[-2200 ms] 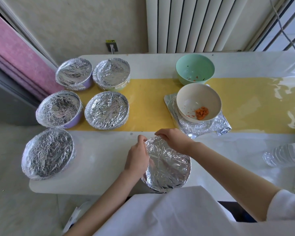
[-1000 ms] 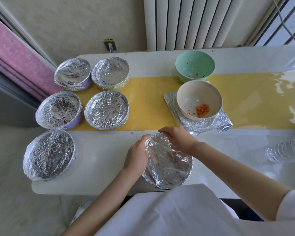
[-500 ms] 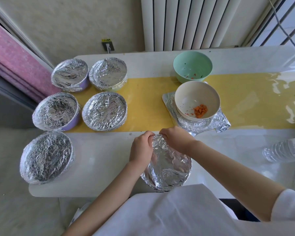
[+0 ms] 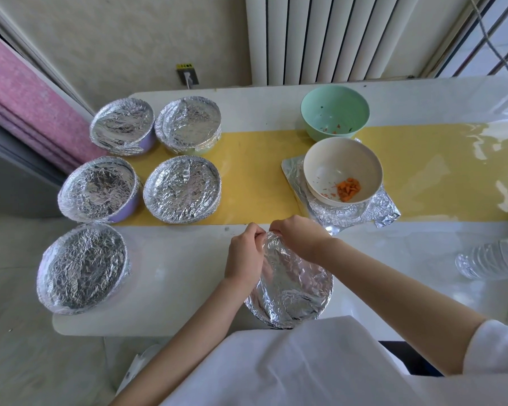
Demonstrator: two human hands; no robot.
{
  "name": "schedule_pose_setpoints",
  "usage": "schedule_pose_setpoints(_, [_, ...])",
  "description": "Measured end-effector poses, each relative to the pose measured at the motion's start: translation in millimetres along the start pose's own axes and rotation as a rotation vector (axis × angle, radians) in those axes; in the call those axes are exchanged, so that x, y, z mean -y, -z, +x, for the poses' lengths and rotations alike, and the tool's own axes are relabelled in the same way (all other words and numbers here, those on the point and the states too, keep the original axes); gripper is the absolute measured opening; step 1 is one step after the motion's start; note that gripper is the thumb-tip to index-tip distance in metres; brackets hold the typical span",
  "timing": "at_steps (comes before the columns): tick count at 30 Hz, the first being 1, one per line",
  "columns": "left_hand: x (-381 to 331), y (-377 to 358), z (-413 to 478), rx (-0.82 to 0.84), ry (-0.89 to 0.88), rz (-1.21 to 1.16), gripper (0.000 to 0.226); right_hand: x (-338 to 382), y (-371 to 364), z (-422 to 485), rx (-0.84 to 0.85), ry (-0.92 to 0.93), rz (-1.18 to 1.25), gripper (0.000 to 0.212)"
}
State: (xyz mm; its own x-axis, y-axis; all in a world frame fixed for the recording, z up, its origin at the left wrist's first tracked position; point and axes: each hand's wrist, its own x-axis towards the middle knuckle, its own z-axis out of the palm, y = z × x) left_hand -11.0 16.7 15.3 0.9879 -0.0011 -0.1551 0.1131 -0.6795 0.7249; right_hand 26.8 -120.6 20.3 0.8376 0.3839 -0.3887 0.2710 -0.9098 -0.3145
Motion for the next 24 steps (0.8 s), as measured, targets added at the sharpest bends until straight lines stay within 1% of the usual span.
schedule_pose_setpoints(5, [2, -1, 0, -0.001, -0.010, 0.033, 0.010, -2, -1, -1, -0.016, 0.011, 0.069, 0.035])
schedule_pose_setpoints(8, [3, -1, -6, 0.000, -0.021, 0.053, 0.010, -3, 2, -6, -0.041, 0.006, 0.253, 0.034])
schedule_pose_setpoints(9, [5, -1, -8, -0.007, -0.022, 0.053, 0.014, -4, 1, -8, -0.065, 0.011, 0.291, 0.033])
schedule_pose_setpoints(13, [8, 2, -14, -0.016, -0.029, 0.137, 0.048, -13, -4, -12, -0.132, -0.006, 0.341, 0.029])
schedule_pose_setpoints(14, [7, 2, -13, -0.011, -0.023, 0.146, 0.051, -14, -4, -12, -0.145, -0.011, 0.342, 0.029])
schedule_pose_setpoints(16, [4, 2, -11, 0.001, -0.025, 0.122, 0.046, -16, -4, -12, -0.154, -0.015, 0.323, 0.027])
schedule_pose_setpoints(20, [-2, -1, -2, 0.001, -0.028, 0.053, 0.025, -15, -6, -11, -0.143, -0.024, 0.209, 0.024])
schedule_pose_setpoints(24, [-2, -1, 6, 0.002, -0.017, 0.068, 0.019, -9, 1, -10, -0.085, -0.024, 0.043, 0.018])
